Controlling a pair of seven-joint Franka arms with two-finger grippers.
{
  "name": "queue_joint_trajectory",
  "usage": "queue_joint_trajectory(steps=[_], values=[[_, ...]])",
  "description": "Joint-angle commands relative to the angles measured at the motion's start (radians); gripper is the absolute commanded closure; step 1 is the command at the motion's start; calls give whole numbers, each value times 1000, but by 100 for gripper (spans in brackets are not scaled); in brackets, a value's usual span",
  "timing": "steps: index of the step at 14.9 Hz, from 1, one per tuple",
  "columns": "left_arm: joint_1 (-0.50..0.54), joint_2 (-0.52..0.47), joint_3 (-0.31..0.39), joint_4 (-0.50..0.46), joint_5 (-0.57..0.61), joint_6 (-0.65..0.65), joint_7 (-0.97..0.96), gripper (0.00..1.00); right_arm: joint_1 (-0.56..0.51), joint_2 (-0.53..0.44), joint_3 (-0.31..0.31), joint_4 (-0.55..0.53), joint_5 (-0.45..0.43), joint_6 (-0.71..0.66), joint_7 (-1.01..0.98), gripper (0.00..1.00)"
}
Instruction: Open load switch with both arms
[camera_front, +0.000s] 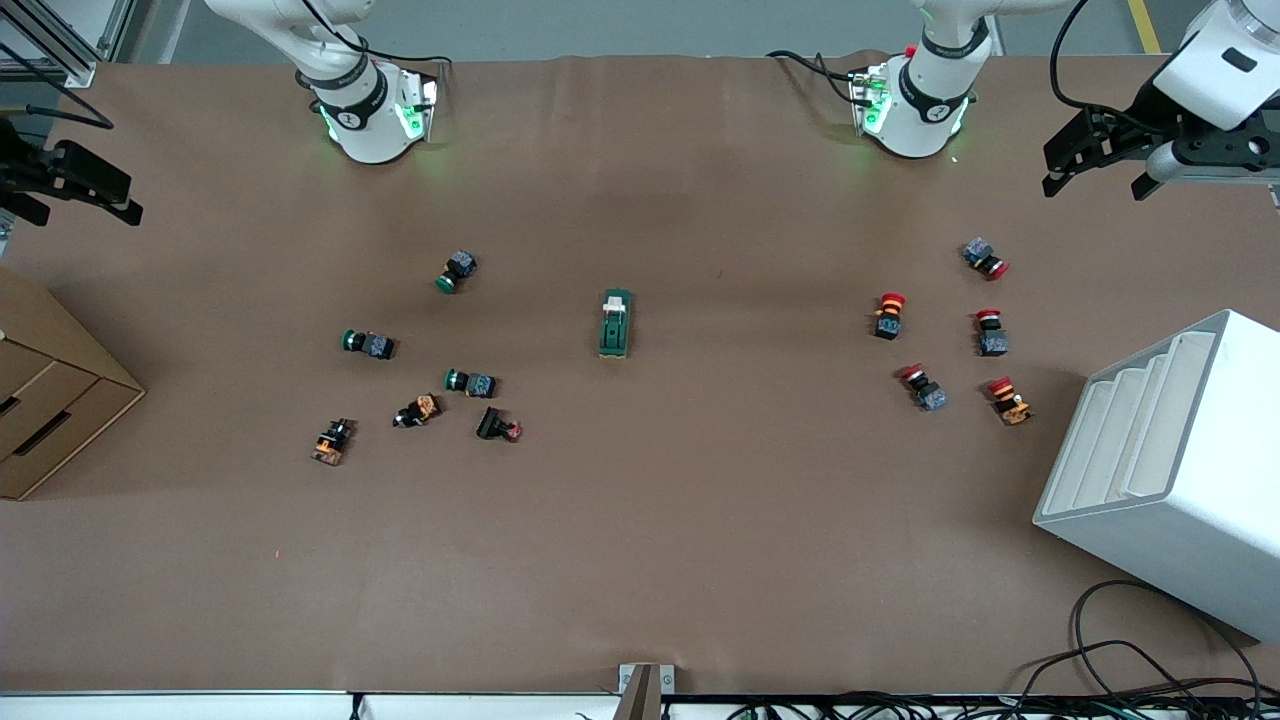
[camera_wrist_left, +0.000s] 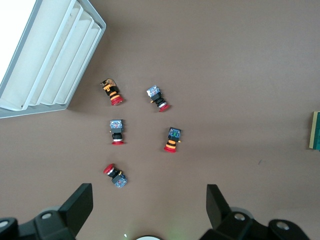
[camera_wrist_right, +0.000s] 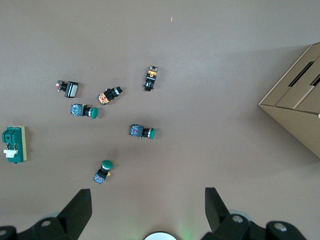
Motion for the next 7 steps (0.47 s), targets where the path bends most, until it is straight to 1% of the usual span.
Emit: queue_joint_trajectory(steps=[1,2,4,7], values=[[2,65,-1,103,56,-44,6,0,-2,-69,-25,-84,11,36,-16,0],[2,85,-1,129,79,-44,7,0,-4,-67,-26,-81,11,31,-16,0],[3,118,-1,172,81,-47,9,0,-2,-66,-26,-74,9,13,-16,0],[2,122,-3,180,81,-64,7,0,-4,-66,-26,-55,8,-7,-16,0]])
